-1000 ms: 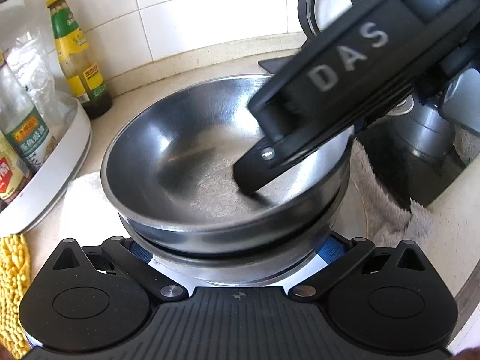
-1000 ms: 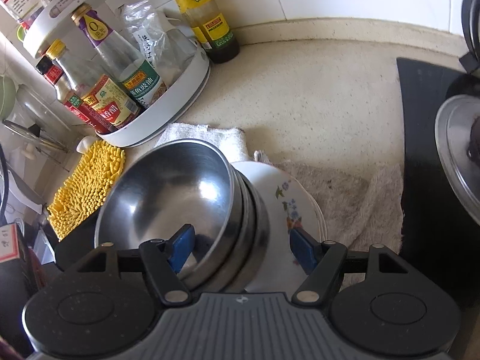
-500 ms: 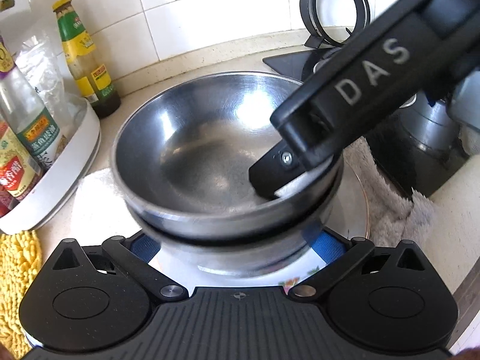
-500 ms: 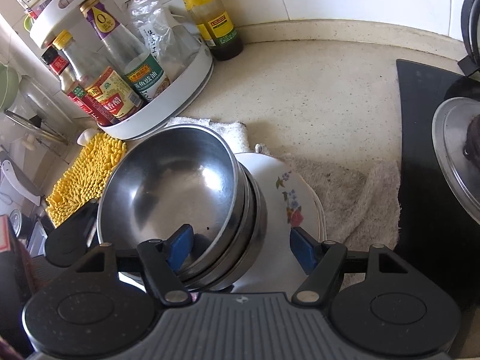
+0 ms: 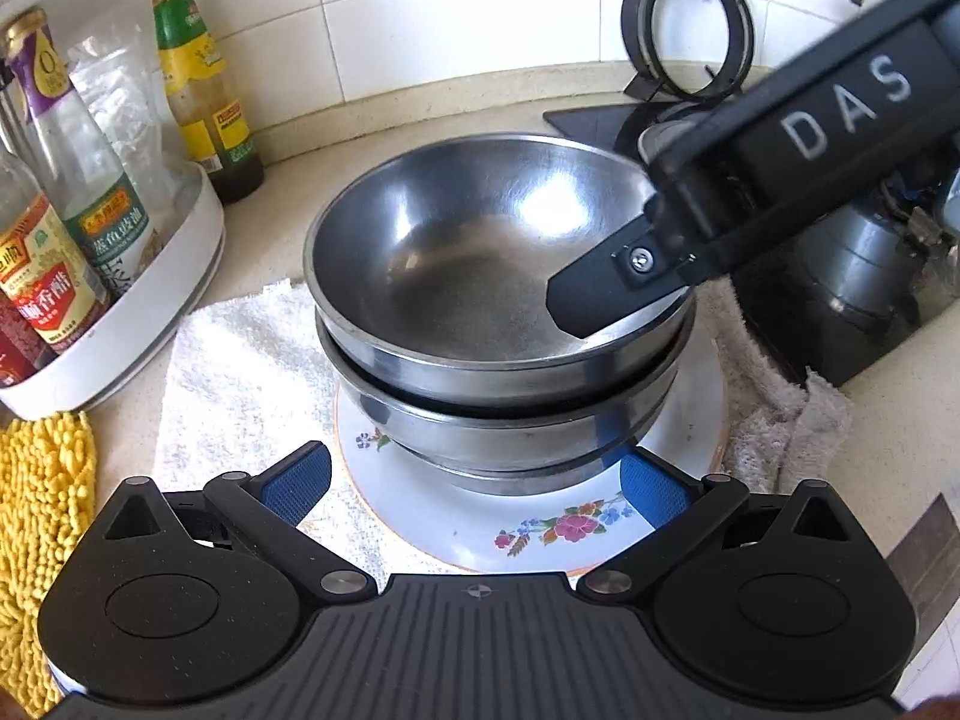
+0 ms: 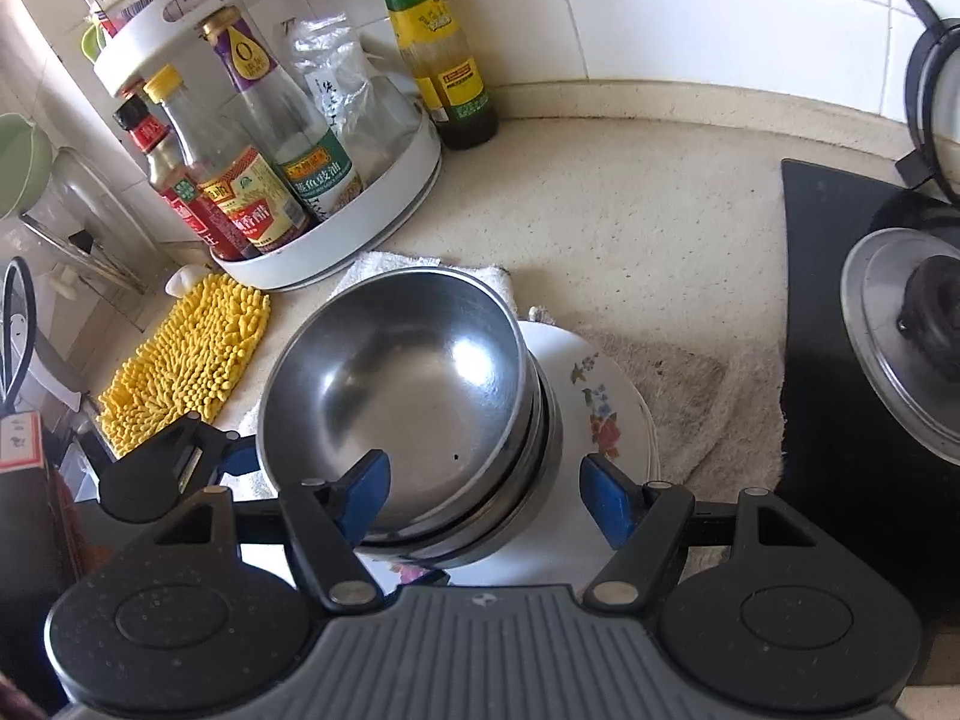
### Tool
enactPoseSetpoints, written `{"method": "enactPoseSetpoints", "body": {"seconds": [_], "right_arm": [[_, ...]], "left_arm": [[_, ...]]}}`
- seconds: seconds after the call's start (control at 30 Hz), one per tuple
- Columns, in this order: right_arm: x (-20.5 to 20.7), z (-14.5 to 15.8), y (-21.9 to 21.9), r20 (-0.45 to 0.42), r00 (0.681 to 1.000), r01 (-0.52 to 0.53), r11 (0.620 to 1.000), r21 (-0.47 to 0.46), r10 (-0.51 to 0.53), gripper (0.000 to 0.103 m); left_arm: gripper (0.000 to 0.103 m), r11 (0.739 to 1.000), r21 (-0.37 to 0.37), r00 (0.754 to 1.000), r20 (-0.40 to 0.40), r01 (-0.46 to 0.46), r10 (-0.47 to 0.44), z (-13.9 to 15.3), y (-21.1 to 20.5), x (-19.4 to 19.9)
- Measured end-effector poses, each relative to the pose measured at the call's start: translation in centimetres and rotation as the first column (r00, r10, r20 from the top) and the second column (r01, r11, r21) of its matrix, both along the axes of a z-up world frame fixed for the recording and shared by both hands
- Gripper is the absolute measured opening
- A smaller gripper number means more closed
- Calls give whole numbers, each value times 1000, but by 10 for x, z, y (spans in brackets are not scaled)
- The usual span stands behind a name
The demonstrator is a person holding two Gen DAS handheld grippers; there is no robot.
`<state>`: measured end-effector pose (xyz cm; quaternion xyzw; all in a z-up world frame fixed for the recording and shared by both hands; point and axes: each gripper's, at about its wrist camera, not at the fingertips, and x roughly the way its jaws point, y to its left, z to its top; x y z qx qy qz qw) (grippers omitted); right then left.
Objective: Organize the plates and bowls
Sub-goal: 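Open both grippers and pull them back from the stack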
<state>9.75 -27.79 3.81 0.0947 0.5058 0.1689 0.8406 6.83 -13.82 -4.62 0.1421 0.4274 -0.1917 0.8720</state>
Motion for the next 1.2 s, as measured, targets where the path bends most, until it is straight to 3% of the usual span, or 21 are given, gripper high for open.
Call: {"method": "enactPoseSetpoints", "body": {"seconds": [0.33, 0.5, 0.83, 1.07, 1.2], "right_arm": [[-49, 30, 4, 86, 990, 108, 994, 11, -109, 79], [-84, 38, 12, 129, 983, 139, 990, -34, -134, 80], [-121, 23, 21, 114, 971, 226, 966, -127, -212, 81], [-136, 14, 31, 123, 962, 263, 945, -195, -243, 81], [-140, 7, 32, 115, 954, 296, 933, -205, -277, 82]], "left_arm": [[103, 1000, -28, 1000, -18, -8, 8, 10, 20, -8], [103, 998, -57, 1000, -5, -18, 17, 21, 30, -19], [103, 996, -60, 998, 13, -64, 65, 30, 42, -40], [103, 994, -5, 994, 24, -109, 109, 30, 41, -55], [103, 989, -31, 990, 2, -142, 142, 29, 48, -60]]}}
